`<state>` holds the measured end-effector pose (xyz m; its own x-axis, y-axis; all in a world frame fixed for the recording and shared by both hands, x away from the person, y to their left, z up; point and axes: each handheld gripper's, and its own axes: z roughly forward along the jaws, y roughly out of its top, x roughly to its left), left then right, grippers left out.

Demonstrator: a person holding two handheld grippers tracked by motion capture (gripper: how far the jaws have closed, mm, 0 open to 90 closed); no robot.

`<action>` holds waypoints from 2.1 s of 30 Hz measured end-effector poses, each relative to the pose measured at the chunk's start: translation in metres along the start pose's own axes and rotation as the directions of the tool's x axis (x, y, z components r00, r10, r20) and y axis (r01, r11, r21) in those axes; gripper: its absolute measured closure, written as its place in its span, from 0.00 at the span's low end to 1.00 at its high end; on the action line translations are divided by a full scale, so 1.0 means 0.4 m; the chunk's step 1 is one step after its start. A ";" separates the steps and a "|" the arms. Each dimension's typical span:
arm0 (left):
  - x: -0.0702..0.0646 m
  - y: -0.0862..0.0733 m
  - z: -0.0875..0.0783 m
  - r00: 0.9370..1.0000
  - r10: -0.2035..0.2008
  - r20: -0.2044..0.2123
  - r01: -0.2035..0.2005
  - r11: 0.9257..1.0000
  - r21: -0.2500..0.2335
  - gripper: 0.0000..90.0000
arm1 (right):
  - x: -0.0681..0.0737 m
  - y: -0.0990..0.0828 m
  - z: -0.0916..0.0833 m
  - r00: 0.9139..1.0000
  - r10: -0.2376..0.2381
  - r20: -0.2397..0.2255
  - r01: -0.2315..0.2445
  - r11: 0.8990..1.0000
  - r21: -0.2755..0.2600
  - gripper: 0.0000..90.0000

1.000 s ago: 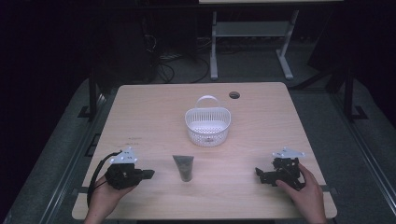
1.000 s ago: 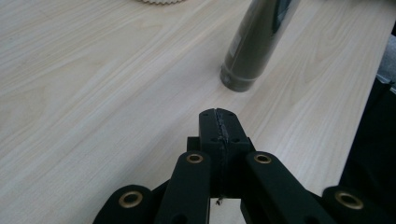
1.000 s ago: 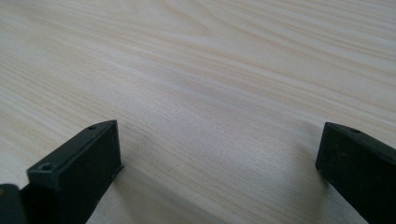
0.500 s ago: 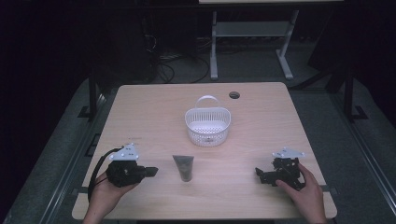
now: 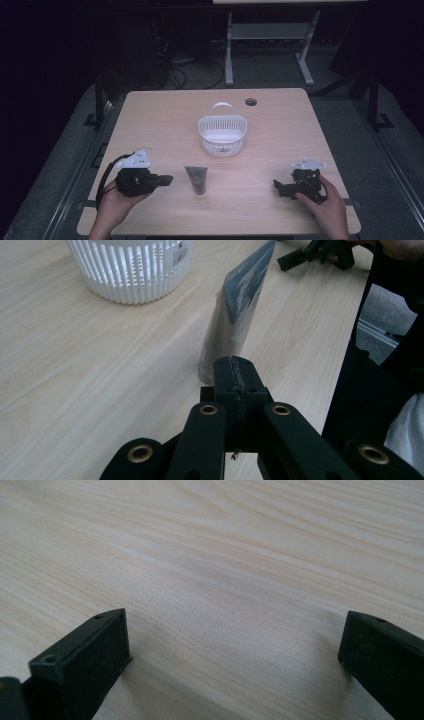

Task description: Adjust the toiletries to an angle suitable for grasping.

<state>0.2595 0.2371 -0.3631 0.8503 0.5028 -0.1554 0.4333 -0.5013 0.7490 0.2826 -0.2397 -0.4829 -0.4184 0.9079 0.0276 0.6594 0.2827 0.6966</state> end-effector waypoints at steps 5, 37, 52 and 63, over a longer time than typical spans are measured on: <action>-0.004 0.017 0.003 1.000 0.015 0.006 -0.015 1.000 -0.005 1.00 | 0.000 0.000 0.000 1.000 -0.002 0.000 0.002 1.000 -0.001 0.00; -0.008 0.100 0.042 0.997 0.071 0.026 -0.070 0.997 -0.018 1.00 | 0.000 0.000 0.000 1.000 -0.002 0.000 0.002 1.000 -0.001 0.00; 0.009 0.107 0.056 0.998 0.067 0.010 -0.067 0.998 -0.004 1.00 | 0.000 0.000 0.000 1.000 -0.002 0.000 0.002 1.000 -0.001 0.00; 0.024 0.113 0.062 0.998 0.062 -0.011 -0.062 0.998 -0.001 1.00 | 0.000 0.000 0.000 1.000 -0.002 0.000 0.002 1.000 -0.001 0.00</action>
<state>0.2947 0.2017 -0.3468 0.8720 0.4788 -0.1017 0.3797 -0.5306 0.7578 0.2826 -0.2399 -0.4830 -0.4197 0.9073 0.0264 0.6582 0.2842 0.6971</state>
